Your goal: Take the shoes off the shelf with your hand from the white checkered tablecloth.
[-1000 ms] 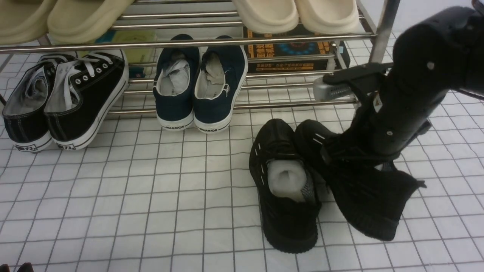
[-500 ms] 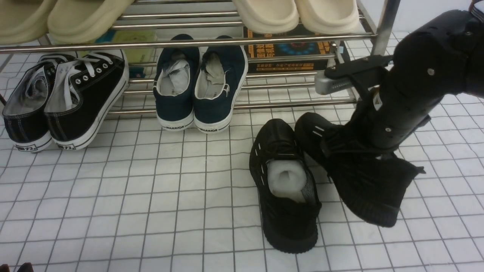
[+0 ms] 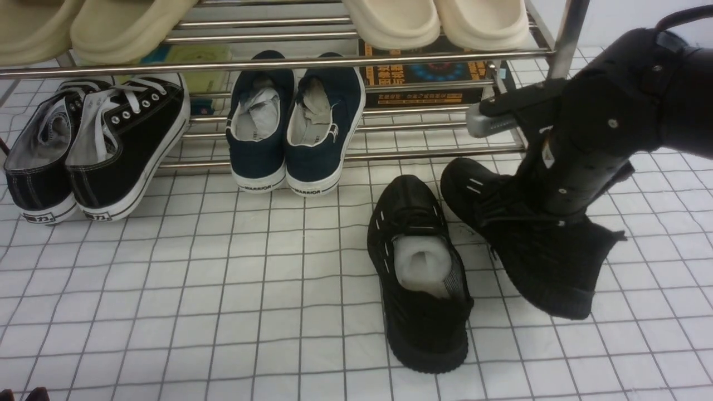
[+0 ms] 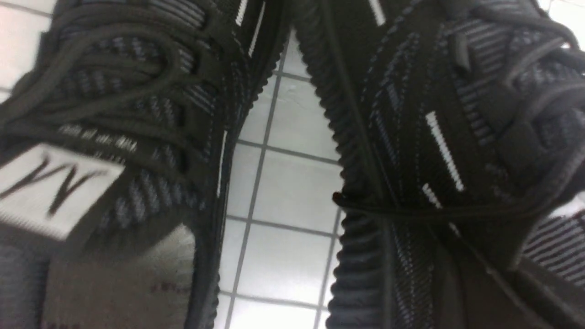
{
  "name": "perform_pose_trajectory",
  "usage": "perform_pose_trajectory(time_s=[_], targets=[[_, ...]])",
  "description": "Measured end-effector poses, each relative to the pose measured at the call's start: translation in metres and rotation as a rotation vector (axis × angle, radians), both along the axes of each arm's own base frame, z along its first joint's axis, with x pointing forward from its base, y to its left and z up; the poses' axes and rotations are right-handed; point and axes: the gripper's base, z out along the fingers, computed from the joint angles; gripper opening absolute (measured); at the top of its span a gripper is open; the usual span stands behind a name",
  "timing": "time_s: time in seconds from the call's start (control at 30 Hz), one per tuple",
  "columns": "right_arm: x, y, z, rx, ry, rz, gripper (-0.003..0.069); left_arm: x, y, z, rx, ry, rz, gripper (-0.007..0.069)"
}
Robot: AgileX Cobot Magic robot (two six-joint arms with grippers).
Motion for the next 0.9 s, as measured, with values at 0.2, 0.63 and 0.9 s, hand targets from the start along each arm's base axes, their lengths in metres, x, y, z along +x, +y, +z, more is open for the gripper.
perform_pose_trajectory(time_s=[0.2, 0.63, 0.9], targets=[[0.004, 0.008, -0.022, 0.029, 0.076, -0.024, 0.0042, 0.0, 0.0, 0.0, 0.0, 0.001, 0.0, 0.0239], [0.002, 0.016, 0.027, 0.063, 0.094, 0.129, 0.0262, 0.0, 0.0, 0.0, 0.0, 0.001, 0.0, 0.0239], [-0.029, -0.003, 0.123, 0.082, -0.06, 0.254, 0.0062, 0.0, 0.0, 0.0, 0.0, 0.001, 0.0, 0.0239]])
